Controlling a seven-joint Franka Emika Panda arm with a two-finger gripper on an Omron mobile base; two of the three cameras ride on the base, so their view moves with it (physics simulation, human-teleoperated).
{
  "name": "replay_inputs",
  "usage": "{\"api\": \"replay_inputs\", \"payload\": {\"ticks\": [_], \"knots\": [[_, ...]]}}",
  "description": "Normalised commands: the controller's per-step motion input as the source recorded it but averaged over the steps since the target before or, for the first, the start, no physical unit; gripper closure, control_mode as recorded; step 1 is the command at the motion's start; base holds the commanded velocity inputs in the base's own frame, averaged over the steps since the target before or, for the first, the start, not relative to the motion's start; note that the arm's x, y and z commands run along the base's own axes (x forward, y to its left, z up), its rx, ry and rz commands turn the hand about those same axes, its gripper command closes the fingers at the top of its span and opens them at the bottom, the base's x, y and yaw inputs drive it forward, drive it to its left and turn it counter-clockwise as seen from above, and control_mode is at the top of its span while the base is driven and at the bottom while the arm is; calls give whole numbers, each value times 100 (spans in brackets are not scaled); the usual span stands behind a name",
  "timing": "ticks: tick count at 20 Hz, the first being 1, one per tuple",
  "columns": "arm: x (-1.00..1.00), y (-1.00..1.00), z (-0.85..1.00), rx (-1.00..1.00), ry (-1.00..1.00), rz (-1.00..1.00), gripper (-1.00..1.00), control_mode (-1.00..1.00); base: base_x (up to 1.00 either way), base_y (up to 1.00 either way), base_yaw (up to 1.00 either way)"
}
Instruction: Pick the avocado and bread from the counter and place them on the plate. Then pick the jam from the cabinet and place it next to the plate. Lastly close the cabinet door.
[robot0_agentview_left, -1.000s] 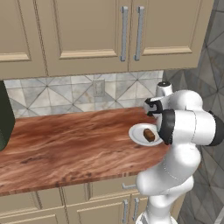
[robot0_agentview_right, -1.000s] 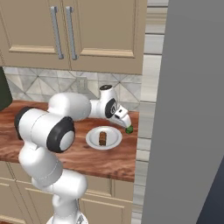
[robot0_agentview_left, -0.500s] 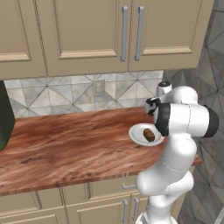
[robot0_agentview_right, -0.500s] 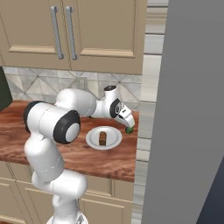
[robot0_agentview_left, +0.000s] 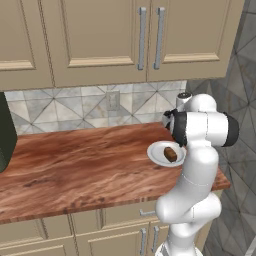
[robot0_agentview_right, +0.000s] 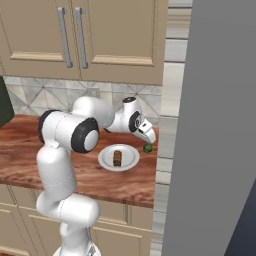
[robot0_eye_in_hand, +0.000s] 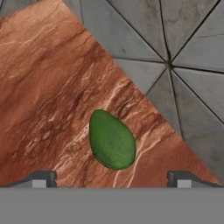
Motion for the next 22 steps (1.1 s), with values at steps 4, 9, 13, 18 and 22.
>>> {"api": "replay_inputs", "payload": {"ticks": [4,9,13,18,22], "knots": [[3,-6,-36,0,0,0,-100,-100,0,0,0],[0,-12,-24,0,0,0,-100,-100,0,0,0],[0,-18,-10,0,0,0,-100,-100,0,0,0],[0,-12,-14,0,0,0,-100,-100,0,0,0],[2,-2,-12,0,0,0,-100,-100,0,0,0]]}}
